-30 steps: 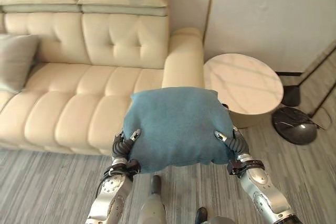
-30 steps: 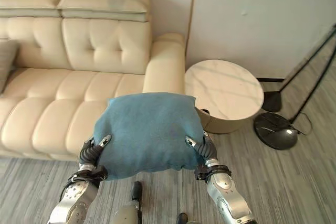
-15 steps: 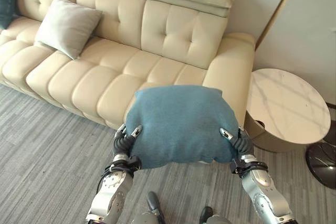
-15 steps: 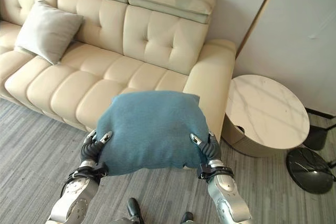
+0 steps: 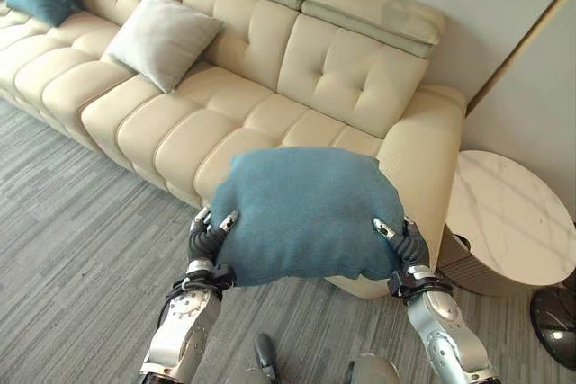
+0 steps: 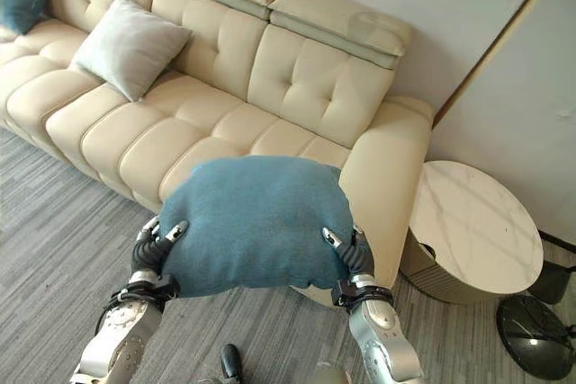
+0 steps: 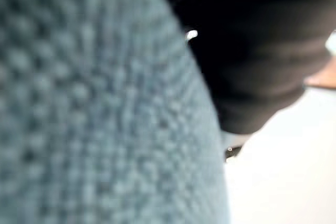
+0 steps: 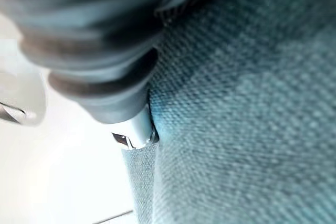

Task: Pick up all the scattered cushions and arrange them neatly on the sofa.

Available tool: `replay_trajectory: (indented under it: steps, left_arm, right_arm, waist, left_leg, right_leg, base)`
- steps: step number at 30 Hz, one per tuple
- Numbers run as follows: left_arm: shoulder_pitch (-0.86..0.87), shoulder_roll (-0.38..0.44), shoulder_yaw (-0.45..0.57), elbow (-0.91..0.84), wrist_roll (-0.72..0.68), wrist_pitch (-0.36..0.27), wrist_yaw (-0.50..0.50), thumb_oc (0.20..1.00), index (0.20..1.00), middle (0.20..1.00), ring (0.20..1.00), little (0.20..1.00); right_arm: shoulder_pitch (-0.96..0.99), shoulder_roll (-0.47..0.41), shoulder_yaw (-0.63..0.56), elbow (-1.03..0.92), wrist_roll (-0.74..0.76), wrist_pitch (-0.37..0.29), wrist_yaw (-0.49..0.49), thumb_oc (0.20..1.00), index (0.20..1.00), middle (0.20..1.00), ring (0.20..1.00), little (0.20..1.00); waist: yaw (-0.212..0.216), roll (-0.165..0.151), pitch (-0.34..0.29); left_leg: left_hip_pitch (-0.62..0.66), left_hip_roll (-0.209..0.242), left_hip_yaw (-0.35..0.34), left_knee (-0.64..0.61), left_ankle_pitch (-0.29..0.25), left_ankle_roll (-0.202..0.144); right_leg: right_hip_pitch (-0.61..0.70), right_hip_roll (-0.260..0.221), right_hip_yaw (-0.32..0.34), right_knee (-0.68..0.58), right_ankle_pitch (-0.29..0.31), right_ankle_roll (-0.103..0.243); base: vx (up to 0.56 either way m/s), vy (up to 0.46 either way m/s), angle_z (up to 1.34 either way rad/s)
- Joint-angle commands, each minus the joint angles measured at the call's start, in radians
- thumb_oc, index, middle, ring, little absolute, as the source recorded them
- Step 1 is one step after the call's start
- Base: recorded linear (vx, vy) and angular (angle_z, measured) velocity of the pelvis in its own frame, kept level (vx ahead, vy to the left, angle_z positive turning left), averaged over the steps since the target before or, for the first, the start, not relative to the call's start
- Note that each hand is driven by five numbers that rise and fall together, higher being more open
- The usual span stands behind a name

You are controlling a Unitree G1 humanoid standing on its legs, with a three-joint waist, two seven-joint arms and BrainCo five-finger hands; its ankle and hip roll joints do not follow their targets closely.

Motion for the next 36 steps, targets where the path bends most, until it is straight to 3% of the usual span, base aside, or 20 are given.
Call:
replay_trajectory:
  steps: [1,3,9,12,14,15,16,18,21,22,23,24,25,28,32,36]
  left_arm:
    - [-0.040,-0.011,-0.021,-0.120,0.053,-0.086,-0.043,0.200,0.200,0.200,0.200,0.200]
    - [-0.059,-0.019,-0.023,-0.113,0.061,-0.092,-0.038,0.200,0.200,0.200,0.200,0.200]
    - [-0.053,-0.045,-0.026,-0.102,0.068,-0.105,-0.034,0.200,0.200,0.200,0.200,0.200]
    - [-0.037,-0.050,-0.022,-0.103,0.056,-0.107,-0.031,0.200,0.200,0.200,0.200,0.200]
    - [-0.036,-0.049,-0.020,-0.101,0.054,-0.108,-0.027,0.200,0.200,0.200,0.200,0.200]
    - [-0.037,-0.051,-0.013,-0.097,0.052,-0.110,-0.022,0.200,0.200,0.200,0.200,0.200]
    - [-0.031,-0.052,-0.007,-0.098,0.049,-0.107,-0.025,0.200,0.200,0.200,0.200,0.200]
    - [-0.014,-0.052,-0.002,-0.100,0.048,-0.106,-0.023,0.200,0.200,0.200,0.200,0.200]
    - [-0.006,-0.054,0.001,-0.102,0.045,-0.105,-0.020,0.200,0.200,0.200,0.200,0.200]
    - [-0.002,-0.057,0.006,-0.106,0.045,-0.109,-0.007,0.200,0.200,0.200,0.200,0.200]
    - [-0.002,-0.057,0.006,-0.106,0.045,-0.109,-0.007,0.200,0.200,0.200,0.200,0.200]
    - [0.007,-0.056,0.008,-0.107,0.045,-0.110,-0.001,0.200,0.200,0.200,0.200,0.200]
    - [0.007,-0.056,0.008,-0.107,0.046,-0.110,-0.001,0.200,0.200,0.200,0.200,0.200]
    - [0.023,-0.059,0.012,-0.110,0.052,-0.111,0.006,0.200,0.200,0.200,0.200,0.200]
    - [0.046,-0.053,0.000,-0.111,0.062,-0.100,-0.022,0.200,0.200,0.200,0.200,0.200]
    - [0.031,-0.023,-0.003,-0.113,0.075,-0.091,-0.043,0.200,0.200,0.200,0.200,0.200]
  right_arm:
    - [-0.104,0.046,0.018,-0.092,0.053,-0.123,0.051,0.200,0.200,0.200,0.200,0.200]
    - [-0.109,0.047,0.017,-0.096,0.054,-0.130,0.050,0.200,0.200,0.200,0.200,0.200]
    - [-0.095,0.034,0.019,-0.090,0.068,-0.144,0.056,0.200,0.200,0.200,0.200,0.200]
    - [-0.086,0.014,0.020,-0.098,0.067,-0.137,0.064,0.200,0.200,0.200,0.200,0.200]
    - [-0.089,-0.005,0.029,-0.095,0.066,-0.132,0.067,0.200,0.200,0.200,0.200,0.200]
    - [-0.086,-0.010,0.028,-0.091,0.064,-0.125,0.067,0.200,0.200,0.200,0.200,0.200]
    - [-0.077,-0.015,0.021,-0.089,0.063,-0.119,0.070,0.200,0.200,0.200,0.200,0.200]
    - [-0.078,-0.018,0.023,-0.078,0.055,-0.115,0.064,0.200,0.200,0.200,0.200,0.200]
    - [-0.078,-0.020,0.025,-0.076,0.052,-0.112,0.065,0.200,0.200,0.200,0.200,0.200]
    - [-0.078,-0.018,0.027,-0.073,0.052,-0.114,0.060,0.200,0.200,0.200,0.200,0.200]
    - [-0.078,-0.018,0.027,-0.073,0.052,-0.114,0.060,0.200,0.200,0.200,0.200,0.200]
    - [-0.071,-0.023,0.028,-0.068,0.052,-0.111,0.059,0.200,0.200,0.200,0.200,0.200]
    - [-0.071,-0.023,0.028,-0.068,0.052,-0.111,0.059,0.200,0.200,0.200,0.200,0.200]
    - [-0.046,-0.032,0.021,-0.073,0.049,-0.105,0.055,0.200,0.200,0.200,0.200,0.200]
    - [-0.025,-0.043,0.013,-0.073,0.035,-0.090,0.068,0.200,0.200,0.200,0.200,0.200]
    - [-0.035,-0.028,0.025,-0.067,0.008,-0.067,0.071,0.200,0.200,0.200,0.200,0.200]
  waist:
    - [-0.008,-0.020,-0.033]
    - [-0.015,-0.030,-0.027]
    - [-0.031,-0.029,-0.064]
    - [-0.037,-0.028,-0.073]
    - [-0.027,-0.032,-0.066]
    - [-0.019,-0.037,-0.061]
    - [-0.018,-0.046,-0.059]
    - [-0.006,-0.062,-0.067]
    - [0.000,-0.059,-0.072]
    - [0.012,-0.047,-0.066]
    - [0.012,-0.047,-0.067]
    - [0.020,-0.036,-0.064]
    - [0.021,-0.036,-0.062]
    - [0.028,-0.005,-0.055]
    - [0.018,0.029,-0.084]
    - [0.013,0.034,-0.093]
  left_leg:
    - [0.129,0.038,-0.003,-0.007,-0.171,-0.099]
    - [0.148,0.028,0.002,-0.007,-0.177,-0.105]
    - [0.227,0.021,-0.006,0.011,-0.237,-0.123]
    - [0.215,0.049,0.011,0.158,-0.264,-0.156]
    - [0.164,0.071,0.003,0.307,-0.240,-0.172]
    - [0.110,0.086,-0.016,0.398,-0.202,-0.186]
    - [0.077,0.109,-0.018,0.401,-0.200,-0.175]
    - [0.041,0.121,-0.068,0.318,-0.224,-0.151]
    - [0.025,0.137,-0.121,0.225,-0.166,-0.161]
    - [-0.017,0.165,-0.188,0.153,-0.088,-0.177]
    - [-0.013,0.165,-0.187,0.146,-0.085,-0.177]
    - [-0.029,0.177,-0.236,0.087,-0.042,-0.191]
    - [-0.023,0.178,-0.234,0.081,-0.040,-0.192]
    - [-0.049,0.175,-0.323,0.014,-0.012,-0.210]
    - [-0.007,0.162,-0.308,-0.002,-0.025,-0.213]
    - [0.047,0.127,-0.218,-0.002,-0.057,-0.174]
  right_leg:
    - [0.003,0.036,-0.092,-0.159,0.124,0.025]
    - [-0.001,0.040,-0.169,-0.238,0.167,0.032]
    - [0.072,0.054,-0.161,-0.290,0.168,0.002]
    - [0.129,0.060,-0.168,-0.298,0.139,-0.021]
    - [0.166,0.068,-0.147,-0.313,0.123,-0.041]
    - [0.188,0.074,-0.130,-0.317,0.106,-0.059]
    - [0.202,0.067,-0.113,-0.319,0.095,-0.061]
    - [0.217,0.057,-0.062,-0.326,0.084,-0.052]
    - [0.224,0.063,-0.028,-0.330,0.075,-0.050]
    - [0.241,0.073,0.013,-0.331,0.062,-0.052]
    - [0.242,0.073,0.013,-0.331,0.061,-0.052]
    - [0.255,0.079,0.038,-0.329,0.050,-0.053]
    - [0.257,0.079,0.039,-0.328,0.049,-0.053]
    - [0.286,0.078,0.103,-0.319,0.019,-0.045]
    - [0.296,0.054,0.127,-0.327,0.028,-0.027]
    - [0.275,0.005,0.186,-0.330,0.060,0.006]
  base:
    - [0.26,-0.018,0.26]
    - [0.20,-0.028,0.36]
    - [0.27,-0.066,0.31]
    - [0.25,-0.121,0.26]
    - [0.19,-0.118,0.01]
    - [0.20,-0.079,-0.55]
    - [0.19,-0.013,-0.67]
    - [0.20,0.081,-0.74]
    - [0.15,0.096,-0.91]
    - [0.10,0.076,-0.50]
    - [0.20,0.144,-0.45]
    - [0.10,0.064,-0.64]
    - [0.15,0.123,-0.65]
    - [0.16,0.215,-0.69]
    - [0.15,0.236,-0.49]
    - [0.12,0.242,-0.48]
